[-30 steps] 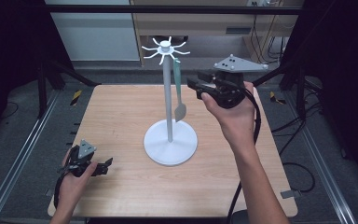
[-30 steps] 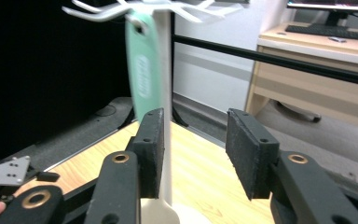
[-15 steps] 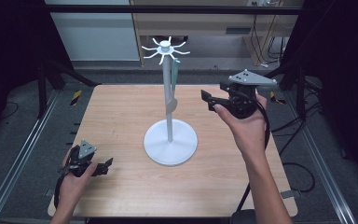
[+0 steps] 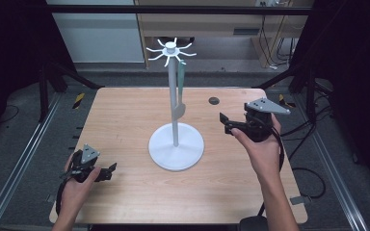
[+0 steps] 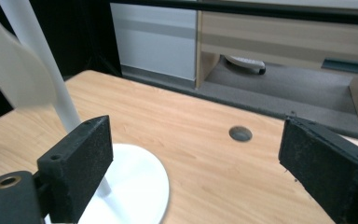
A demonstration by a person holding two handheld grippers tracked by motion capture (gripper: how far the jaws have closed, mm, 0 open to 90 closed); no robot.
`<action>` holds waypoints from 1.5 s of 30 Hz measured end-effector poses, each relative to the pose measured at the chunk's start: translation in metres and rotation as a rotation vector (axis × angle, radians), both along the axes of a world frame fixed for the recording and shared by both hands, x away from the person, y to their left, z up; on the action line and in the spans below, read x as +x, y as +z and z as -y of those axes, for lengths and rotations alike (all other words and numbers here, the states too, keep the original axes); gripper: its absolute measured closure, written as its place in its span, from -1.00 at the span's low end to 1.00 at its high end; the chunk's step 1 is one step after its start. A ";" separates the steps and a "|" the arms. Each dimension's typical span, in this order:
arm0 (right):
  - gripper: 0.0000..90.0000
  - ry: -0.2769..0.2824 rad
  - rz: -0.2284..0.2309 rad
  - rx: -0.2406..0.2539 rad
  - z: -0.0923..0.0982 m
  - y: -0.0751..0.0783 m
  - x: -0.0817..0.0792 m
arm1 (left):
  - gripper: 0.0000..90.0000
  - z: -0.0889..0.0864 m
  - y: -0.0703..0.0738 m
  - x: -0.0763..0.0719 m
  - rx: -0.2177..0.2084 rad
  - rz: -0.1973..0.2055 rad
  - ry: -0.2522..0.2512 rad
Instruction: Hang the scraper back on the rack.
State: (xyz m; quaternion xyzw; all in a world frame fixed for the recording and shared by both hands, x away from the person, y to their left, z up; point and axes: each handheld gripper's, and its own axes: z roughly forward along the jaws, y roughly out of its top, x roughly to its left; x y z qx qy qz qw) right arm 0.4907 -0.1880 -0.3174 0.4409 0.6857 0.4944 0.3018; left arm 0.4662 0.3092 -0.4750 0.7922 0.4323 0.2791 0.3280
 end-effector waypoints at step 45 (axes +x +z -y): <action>-0.73 -0.091 -0.284 -0.042 0.026 -0.144 -0.002 | -0.93 0.003 -0.001 0.001 0.009 -0.004 -0.016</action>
